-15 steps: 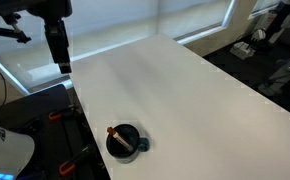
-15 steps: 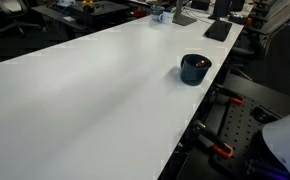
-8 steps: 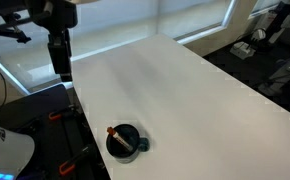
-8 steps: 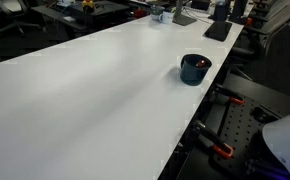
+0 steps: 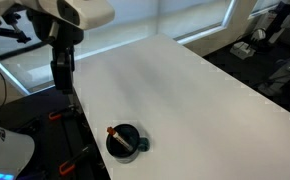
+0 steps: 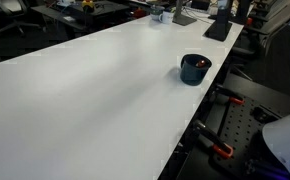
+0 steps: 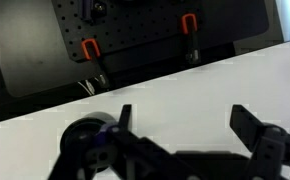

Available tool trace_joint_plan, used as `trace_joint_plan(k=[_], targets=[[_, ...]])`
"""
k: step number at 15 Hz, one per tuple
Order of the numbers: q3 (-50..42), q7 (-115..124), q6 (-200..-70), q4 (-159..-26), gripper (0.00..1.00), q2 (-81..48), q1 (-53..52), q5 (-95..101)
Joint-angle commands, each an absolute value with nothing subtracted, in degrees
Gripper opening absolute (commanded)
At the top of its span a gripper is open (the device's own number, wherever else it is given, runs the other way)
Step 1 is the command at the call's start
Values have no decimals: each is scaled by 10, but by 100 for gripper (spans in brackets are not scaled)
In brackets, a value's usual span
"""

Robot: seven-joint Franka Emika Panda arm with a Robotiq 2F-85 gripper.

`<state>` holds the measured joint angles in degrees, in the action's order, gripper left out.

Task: Remove the marker from the mug and put it on the table

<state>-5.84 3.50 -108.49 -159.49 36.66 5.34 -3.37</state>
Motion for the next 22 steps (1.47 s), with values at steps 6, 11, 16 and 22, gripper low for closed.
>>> trace_joint_plan(k=[6,11,16,22], targets=[[-62,24,-1094,-1585,100,342,68,-30],[-71,21,-1101,-1549,100,284,79,-23],[-83,10,-1120,-1534,100,205,73,-42],[-76,15,-1120,-1541,100,195,77,-36]])
